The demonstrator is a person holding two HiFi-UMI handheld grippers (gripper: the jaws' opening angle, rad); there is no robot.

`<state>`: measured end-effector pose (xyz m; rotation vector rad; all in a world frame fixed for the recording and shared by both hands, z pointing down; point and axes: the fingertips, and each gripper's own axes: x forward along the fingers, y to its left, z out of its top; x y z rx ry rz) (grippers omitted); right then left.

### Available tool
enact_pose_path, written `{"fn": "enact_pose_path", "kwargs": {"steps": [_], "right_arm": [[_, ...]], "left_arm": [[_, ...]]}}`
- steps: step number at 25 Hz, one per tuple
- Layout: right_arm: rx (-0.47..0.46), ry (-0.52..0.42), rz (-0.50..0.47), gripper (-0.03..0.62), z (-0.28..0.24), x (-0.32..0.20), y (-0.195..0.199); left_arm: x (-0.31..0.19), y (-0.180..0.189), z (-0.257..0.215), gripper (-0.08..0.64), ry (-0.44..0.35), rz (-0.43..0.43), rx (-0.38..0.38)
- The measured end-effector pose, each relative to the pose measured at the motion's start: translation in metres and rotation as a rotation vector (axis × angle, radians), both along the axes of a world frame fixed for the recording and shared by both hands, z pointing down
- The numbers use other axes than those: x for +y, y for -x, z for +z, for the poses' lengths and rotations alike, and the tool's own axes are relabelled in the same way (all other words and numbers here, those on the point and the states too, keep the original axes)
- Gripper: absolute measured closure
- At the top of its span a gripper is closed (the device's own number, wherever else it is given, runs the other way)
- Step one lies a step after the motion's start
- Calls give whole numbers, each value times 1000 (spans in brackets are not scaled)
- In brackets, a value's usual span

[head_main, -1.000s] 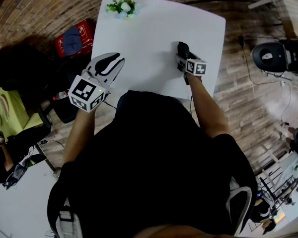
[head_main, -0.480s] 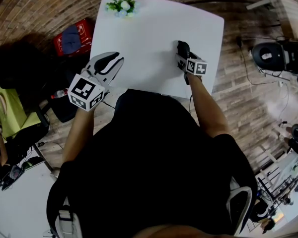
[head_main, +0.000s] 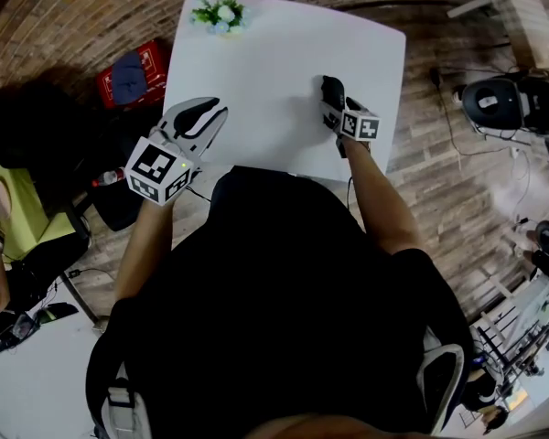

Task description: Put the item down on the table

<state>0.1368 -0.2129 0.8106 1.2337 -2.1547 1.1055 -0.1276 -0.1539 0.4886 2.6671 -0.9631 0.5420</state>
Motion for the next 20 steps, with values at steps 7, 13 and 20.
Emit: {"fn": "enact_pose_path", "kwargs": {"steps": [7, 13, 20], "right_arm": [[-13, -24, 14, 207, -15, 1, -3], [-9, -64, 14, 208, -35, -2, -11], [-22, -92, 52, 209, -53, -2, -28]], "left_arm": [[6, -1, -5, 474, -14, -2, 4], [8, -6, -9, 474, -23, 4, 4], [12, -13, -13, 474, -36, 17, 8]]}}
